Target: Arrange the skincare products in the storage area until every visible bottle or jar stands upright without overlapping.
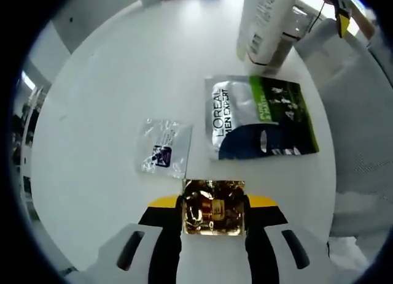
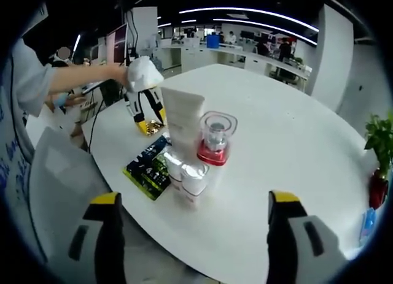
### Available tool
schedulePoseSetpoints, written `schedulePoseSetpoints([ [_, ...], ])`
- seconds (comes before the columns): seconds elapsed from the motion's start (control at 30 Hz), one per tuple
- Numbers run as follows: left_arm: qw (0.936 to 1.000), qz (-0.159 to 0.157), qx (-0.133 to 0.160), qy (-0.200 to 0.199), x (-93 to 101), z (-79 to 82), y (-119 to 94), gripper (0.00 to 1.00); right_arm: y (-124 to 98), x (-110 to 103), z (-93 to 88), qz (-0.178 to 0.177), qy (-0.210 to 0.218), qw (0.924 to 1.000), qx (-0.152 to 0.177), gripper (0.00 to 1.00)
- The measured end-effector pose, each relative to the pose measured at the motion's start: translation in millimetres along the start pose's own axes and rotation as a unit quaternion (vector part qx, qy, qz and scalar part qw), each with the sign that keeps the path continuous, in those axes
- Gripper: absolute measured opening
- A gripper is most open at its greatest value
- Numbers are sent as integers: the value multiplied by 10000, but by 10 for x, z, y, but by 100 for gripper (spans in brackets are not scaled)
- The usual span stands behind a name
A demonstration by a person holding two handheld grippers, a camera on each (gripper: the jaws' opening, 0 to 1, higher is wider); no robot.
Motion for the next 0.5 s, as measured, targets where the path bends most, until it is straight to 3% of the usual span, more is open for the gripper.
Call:
schedulePoseSetpoints([
  [0.5, 10000, 19, 44, -80, 196, 30, 10, 37, -18, 8, 12, -4, -106, 9999, 44, 99],
])
Point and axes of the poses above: the point that each gripper's makers call its tool centre point, and the gripper's own axes: y roughly forward along the fingers, x roughly to its right, z roughly out of its top, the point moved 9 cm from there along -y, roughly backward along the fingers, and after that the axes turned 2 degrees about -z, right-handed, at the moved point
